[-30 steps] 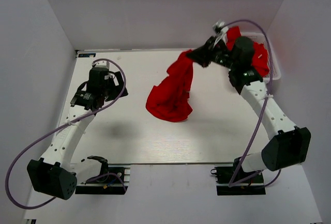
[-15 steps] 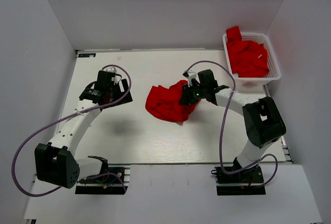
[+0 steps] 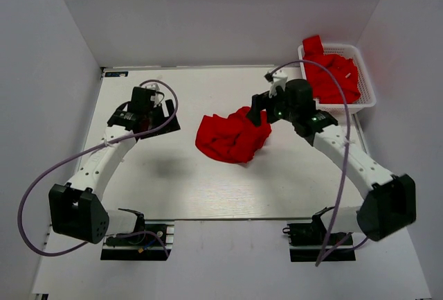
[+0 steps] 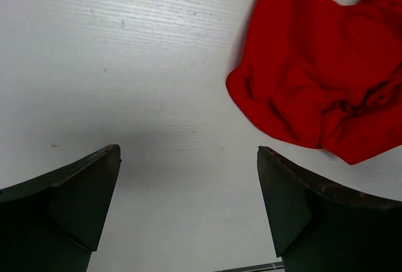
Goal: Fold and stack the t-shirts
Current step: Move the tshirt to the center of the board, then flatten out the tshirt
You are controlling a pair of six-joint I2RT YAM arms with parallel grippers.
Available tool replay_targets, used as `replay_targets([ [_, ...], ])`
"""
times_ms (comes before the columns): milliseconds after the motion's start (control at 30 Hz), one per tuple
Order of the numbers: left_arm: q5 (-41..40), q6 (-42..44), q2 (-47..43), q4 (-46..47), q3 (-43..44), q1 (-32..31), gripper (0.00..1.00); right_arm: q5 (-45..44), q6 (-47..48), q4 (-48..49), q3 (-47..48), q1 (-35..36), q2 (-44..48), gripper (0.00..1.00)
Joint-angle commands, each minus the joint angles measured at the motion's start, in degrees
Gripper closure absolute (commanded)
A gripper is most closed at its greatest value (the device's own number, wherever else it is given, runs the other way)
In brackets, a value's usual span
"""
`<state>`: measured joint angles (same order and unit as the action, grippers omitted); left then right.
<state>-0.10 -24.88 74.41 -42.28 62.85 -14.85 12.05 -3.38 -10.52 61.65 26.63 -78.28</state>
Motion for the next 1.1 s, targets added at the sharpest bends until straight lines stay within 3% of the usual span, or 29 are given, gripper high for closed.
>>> replay_targets([
  [0,1.2,1.4,-1.5,-0.7,5.7,-0.4,0.00,-6.2,-1.7,-3.8,3.1,-0.1,5.7,0.10],
  [300,0.4,2.6,-1.5,0.4,7.6,-0.4,0.00,-11.2,-2.2,-9.4,3.2,0.0,10.3,0.10],
  [467,5.8,1.8,2.7,4.6,5.3,-0.4,0.00,-9.8,-3.6,-10.8,3.4,0.0,8.2,0.10],
  [667,15.4,1.2,13.5,14.5,3.5,-1.6,0.00,-7.9,-7.7,-8.3,1.8,0.2,4.1,0.10],
  [867,12.9,1.2,24.1,14.2,8.3,-3.6,0.00,-11.4,-11.9,-8.6,0.9,0.1,-1.1,0.10],
  [1067,9.5,0.7,32.5,13.6,11.0,-7.6,0.10,-10.0,-17.5,-7.8,-0.6,0.0,-5.3,0.13],
])
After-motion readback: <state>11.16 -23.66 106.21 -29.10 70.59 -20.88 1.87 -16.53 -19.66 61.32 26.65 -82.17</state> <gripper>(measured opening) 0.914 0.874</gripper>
